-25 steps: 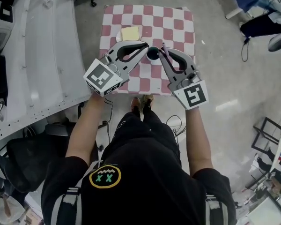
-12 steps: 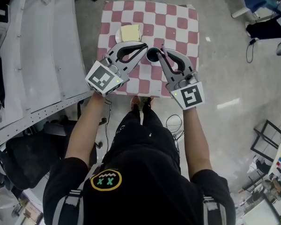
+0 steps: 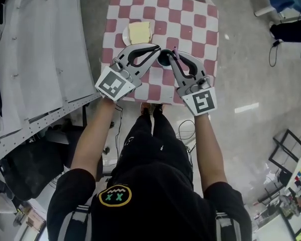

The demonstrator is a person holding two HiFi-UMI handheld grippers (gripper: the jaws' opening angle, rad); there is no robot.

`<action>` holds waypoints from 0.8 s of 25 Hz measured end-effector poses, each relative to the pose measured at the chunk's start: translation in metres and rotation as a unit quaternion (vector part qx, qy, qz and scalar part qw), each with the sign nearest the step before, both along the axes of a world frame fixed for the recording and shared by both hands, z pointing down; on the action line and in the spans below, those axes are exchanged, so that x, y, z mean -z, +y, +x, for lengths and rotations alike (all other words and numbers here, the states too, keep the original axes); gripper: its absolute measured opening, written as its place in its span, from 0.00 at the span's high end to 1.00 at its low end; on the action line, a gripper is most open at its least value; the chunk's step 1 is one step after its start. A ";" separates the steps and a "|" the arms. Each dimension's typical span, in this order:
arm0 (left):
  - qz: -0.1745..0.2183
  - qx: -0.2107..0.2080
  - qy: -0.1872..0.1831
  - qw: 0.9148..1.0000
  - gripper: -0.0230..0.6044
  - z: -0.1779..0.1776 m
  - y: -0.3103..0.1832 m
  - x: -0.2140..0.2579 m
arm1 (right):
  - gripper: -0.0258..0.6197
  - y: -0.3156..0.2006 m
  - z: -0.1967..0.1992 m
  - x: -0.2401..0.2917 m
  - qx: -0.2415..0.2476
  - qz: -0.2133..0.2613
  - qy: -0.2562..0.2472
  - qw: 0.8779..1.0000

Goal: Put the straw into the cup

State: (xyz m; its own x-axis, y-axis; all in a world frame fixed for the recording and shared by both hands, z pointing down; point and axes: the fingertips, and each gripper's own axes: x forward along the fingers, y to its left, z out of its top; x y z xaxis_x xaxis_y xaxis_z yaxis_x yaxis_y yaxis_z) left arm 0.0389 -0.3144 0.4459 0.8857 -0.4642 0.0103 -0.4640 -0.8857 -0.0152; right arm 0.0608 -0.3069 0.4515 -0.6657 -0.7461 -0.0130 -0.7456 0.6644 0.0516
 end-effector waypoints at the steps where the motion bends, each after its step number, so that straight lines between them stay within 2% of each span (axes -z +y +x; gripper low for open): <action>1: -0.002 0.003 0.001 1.000 0.92 0.000 -0.002 -0.004 | 0.89 -0.001 0.000 -0.005 0.000 -0.002 -0.002 1.000; 8: -0.016 0.020 -0.010 1.000 0.92 0.000 -0.011 -0.039 | 0.89 -0.009 0.005 -0.039 -0.005 -0.022 -0.010 1.000; 12: -0.031 0.024 -0.001 0.999 0.92 0.003 -0.014 -0.051 | 0.89 -0.013 0.005 -0.054 -0.005 -0.028 -0.010 1.000; 20: -0.032 0.019 -0.021 0.999 0.92 0.009 -0.015 -0.081 | 0.89 -0.020 0.004 -0.080 -0.006 -0.039 -0.011 0.999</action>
State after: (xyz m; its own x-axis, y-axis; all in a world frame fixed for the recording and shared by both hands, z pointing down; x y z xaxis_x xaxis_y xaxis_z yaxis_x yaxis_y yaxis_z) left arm 0.0479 -0.3294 0.5271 0.8658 -0.4945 0.0771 -0.4972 -0.8674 0.0204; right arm 0.0650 -0.3273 0.5317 -0.6573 -0.7529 0.0318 -0.7536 0.6572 -0.0166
